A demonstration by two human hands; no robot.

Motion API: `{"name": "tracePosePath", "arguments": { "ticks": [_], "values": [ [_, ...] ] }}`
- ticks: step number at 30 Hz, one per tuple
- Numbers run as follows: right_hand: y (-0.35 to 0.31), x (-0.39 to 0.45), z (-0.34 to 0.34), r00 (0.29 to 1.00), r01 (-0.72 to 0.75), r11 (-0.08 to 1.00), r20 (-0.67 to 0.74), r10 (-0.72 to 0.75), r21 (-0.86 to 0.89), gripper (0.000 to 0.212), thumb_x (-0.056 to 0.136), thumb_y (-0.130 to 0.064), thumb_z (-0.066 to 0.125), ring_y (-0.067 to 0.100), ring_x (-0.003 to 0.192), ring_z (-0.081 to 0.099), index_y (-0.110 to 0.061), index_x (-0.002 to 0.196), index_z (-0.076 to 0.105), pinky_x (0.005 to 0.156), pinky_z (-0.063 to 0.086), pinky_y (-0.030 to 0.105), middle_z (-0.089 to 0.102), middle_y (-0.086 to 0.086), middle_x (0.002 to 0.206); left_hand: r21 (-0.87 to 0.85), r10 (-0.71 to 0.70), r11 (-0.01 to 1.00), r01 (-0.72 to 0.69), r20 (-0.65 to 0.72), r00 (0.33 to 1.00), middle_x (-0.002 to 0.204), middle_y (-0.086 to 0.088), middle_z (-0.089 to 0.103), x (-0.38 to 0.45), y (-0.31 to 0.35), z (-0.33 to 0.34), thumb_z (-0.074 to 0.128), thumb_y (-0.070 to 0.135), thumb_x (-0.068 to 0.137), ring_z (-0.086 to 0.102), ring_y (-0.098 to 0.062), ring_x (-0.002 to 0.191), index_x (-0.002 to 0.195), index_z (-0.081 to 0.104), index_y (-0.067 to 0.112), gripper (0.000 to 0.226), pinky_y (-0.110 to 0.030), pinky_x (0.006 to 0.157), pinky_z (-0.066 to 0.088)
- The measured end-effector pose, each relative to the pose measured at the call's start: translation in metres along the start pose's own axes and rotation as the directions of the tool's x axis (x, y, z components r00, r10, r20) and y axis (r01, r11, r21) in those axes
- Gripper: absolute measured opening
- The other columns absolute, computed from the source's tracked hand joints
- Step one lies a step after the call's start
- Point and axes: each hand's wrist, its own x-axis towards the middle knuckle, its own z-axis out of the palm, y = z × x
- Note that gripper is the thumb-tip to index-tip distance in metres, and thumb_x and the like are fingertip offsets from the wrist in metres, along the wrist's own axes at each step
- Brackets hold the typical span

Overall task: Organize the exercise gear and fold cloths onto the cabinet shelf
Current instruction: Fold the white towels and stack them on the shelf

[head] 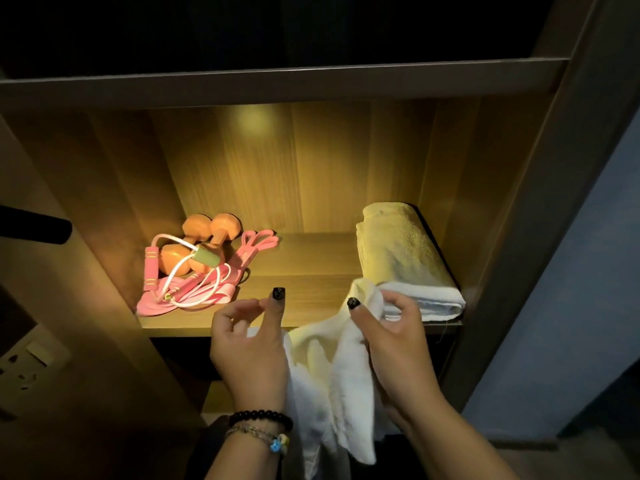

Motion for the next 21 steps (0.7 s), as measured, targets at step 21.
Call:
{"name": "tracePosePath", "arguments": {
  "ticks": [21],
  "values": [
    [0.019, -0.017, 0.004, 0.464, 0.885, 0.244, 0.709, -0.530, -0.397, 0.010, 0.087, -0.015, 0.062, 0.015, 0.099, 0.053, -0.012, 0.096, 0.067, 0.079, 0.048, 0.030, 0.051, 0.003, 0.106, -0.125, -0.325, 0.933, 0.337, 0.106, 0.940, 0.058, 0.013, 0.061, 0.002, -0.012, -0.017, 0.057, 0.085, 0.050, 0.056, -0.021, 0.075, 0.050, 0.064, 0.031, 0.054, -0.043, 0.076, 0.049]
  ]
}}
